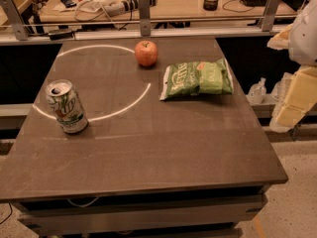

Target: Move apple near 7up can

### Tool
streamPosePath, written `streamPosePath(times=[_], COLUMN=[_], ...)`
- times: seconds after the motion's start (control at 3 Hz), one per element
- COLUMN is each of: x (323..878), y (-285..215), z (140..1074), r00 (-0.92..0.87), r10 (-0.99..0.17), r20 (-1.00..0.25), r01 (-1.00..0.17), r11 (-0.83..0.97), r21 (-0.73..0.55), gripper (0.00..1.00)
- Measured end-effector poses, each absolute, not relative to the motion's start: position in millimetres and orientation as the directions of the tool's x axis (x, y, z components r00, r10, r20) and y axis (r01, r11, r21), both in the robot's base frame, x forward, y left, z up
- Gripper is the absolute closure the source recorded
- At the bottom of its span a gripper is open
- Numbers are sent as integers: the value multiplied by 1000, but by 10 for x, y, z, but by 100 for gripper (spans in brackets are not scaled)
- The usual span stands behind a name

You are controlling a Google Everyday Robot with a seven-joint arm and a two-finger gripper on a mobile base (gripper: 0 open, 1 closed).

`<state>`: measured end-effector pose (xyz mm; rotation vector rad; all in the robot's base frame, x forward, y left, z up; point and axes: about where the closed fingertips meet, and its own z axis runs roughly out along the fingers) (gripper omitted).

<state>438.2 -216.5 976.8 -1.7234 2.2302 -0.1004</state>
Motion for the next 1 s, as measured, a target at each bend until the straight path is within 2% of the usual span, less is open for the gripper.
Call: streamPosePath(times=[0.33, 0.67, 1.0], x=[4382, 4580, 4916], y=[-2165, -2160, -2147], z=[9768, 9786, 9803], r00=[-221, -266, -340], r10=[-953, -908, -760], r20=[-207, -325, -553], r01=[-930, -896, -822], r11=[270, 357, 526], r21=[-248, -264, -219], gripper=[0, 0, 0])
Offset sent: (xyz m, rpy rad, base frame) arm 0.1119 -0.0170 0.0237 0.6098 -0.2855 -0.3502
